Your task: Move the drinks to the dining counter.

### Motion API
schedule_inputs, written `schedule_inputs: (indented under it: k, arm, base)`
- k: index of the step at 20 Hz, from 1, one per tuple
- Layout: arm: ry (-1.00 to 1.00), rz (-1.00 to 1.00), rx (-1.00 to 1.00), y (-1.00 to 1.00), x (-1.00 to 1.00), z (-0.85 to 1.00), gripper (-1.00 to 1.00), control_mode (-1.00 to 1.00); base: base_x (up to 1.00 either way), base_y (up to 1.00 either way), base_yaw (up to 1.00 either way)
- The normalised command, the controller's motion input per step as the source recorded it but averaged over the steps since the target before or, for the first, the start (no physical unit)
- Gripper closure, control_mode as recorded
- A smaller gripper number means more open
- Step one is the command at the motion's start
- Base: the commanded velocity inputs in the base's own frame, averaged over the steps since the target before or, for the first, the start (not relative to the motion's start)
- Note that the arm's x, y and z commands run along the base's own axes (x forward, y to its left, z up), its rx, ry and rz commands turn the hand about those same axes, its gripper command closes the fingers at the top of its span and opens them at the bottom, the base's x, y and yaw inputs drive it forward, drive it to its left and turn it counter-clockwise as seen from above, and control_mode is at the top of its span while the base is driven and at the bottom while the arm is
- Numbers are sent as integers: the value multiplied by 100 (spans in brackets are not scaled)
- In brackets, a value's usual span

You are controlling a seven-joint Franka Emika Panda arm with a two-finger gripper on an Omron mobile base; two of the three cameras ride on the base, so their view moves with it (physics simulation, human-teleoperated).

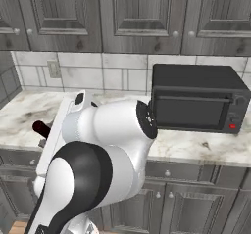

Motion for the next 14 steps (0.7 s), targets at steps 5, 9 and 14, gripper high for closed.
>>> schedule_inputs:
  k: [5,9,14]
  arm:
    - [0,0,0,0,0,0,100,100]
    - [0,0,0,0,0,0,100,100]
    - [0,0,0,0,0,0,100,100]
  base:
    - [-70,-2,-2]
    - [-28,-14,-22]
    - [0,-6,-43]
